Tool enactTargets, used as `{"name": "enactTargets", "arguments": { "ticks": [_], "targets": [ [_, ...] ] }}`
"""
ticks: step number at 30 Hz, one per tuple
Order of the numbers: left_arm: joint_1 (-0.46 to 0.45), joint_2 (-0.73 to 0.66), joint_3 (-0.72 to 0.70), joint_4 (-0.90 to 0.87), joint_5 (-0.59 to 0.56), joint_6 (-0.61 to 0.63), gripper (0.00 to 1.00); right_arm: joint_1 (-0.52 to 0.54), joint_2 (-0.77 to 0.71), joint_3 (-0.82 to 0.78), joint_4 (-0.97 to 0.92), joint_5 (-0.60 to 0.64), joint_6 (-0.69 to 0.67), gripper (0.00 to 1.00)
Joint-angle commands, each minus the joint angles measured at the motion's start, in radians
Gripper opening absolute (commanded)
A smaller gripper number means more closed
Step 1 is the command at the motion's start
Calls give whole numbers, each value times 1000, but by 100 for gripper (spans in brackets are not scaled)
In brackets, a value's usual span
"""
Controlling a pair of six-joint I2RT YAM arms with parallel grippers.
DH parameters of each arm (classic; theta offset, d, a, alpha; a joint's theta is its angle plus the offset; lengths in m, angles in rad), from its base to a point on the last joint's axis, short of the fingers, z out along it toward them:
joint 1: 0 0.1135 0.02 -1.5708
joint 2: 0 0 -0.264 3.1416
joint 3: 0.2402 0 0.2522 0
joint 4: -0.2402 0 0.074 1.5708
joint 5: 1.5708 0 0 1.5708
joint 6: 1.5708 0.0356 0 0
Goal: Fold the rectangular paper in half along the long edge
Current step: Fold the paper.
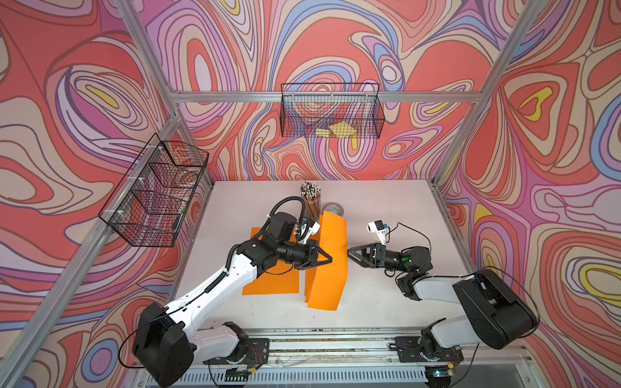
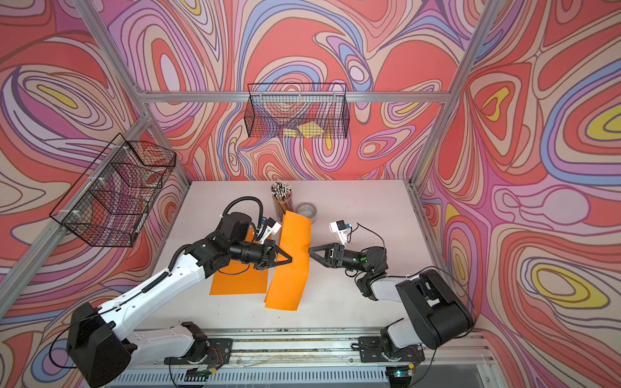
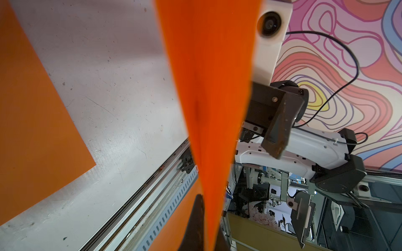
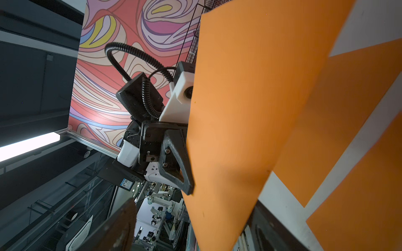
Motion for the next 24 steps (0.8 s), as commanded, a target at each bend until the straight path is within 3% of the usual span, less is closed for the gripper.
{"name": "enactTargets", "arguments": {
  "ticks": [1, 7, 16, 18, 21, 22, 24],
  "targets": [
    [-3, -6, -5, -6, -7, 2, 0, 12, -35, 39, 41, -4, -2, 76],
    [-3, 9, -30, 37, -1, -21, 0, 11, -23, 71, 42, -21, 4, 58],
    [-3, -10, -46, 39, 1, -26, 0, 12, 23, 114, 41, -36, -2, 11],
    [-3, -14, -49, 37, 1, -24, 0, 12, 35, 130, 41, -45, 1, 11],
    [-3, -21, -56, 37, 1, -25, 0, 12, 47, 148, 28, -46, 7, 40],
    [-3, -23, -58, 37, 0, -26, 0, 12, 50, 154, 24, -47, 4, 41],
    [-3, -31, -64, 32, 0, -26, 0, 12, 56, 170, 14, -56, -6, 29]
  ]
}}
